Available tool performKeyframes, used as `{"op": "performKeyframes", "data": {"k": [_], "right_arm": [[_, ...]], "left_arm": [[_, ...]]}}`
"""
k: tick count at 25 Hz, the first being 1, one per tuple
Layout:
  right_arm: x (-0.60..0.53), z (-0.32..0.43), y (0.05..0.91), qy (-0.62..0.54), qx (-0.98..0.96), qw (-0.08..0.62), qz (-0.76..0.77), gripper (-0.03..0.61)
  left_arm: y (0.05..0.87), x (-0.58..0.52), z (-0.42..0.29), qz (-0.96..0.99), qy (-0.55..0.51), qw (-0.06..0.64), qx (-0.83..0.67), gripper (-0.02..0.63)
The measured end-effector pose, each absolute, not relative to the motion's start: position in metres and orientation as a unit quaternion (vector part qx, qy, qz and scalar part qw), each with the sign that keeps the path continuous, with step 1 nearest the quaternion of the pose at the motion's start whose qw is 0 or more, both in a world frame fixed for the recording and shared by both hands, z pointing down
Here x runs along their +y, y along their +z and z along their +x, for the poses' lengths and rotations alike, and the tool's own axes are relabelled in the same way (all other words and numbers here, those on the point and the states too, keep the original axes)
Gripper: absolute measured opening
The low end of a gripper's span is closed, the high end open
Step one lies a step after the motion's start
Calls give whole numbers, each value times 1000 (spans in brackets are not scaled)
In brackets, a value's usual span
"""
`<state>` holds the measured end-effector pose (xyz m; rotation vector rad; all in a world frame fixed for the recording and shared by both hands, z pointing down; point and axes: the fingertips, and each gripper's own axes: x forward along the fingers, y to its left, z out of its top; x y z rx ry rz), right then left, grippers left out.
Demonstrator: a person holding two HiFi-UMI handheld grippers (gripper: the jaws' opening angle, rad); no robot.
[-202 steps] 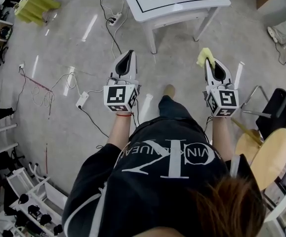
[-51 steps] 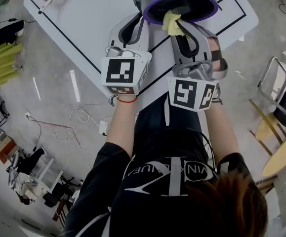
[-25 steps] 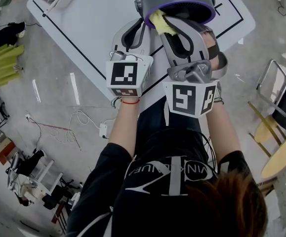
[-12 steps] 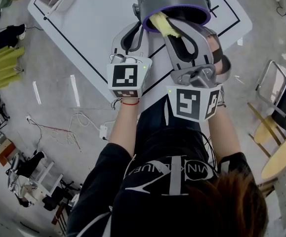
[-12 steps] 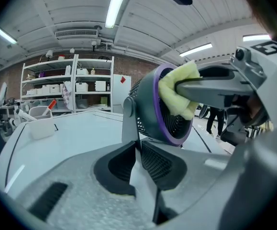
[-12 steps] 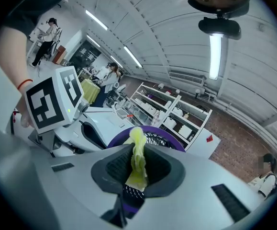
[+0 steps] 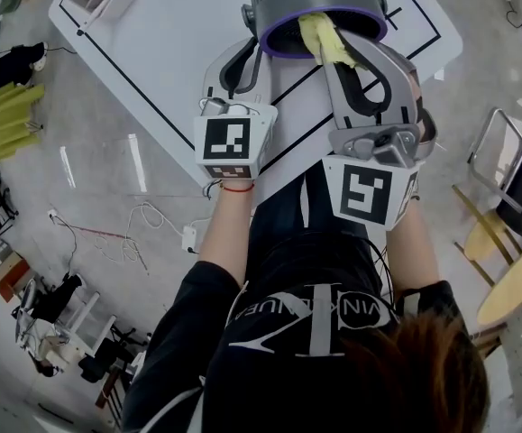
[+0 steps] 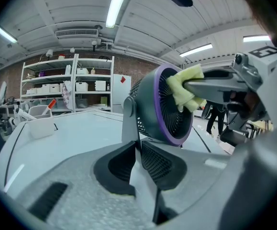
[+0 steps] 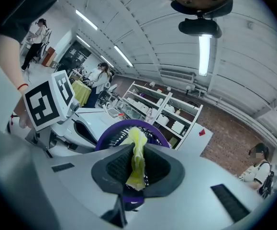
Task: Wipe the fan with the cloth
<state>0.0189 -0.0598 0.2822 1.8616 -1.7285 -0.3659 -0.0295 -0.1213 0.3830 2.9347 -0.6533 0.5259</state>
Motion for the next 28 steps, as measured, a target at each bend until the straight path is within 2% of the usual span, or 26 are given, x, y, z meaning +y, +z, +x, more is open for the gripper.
{"op": "performKeyframes", "data": {"k": [28], "right_arm": [[-32,44,328,-55,-616,315,720,41]], "left_arm": [[382,-122,-29,962,177,50,-200,51]]}}
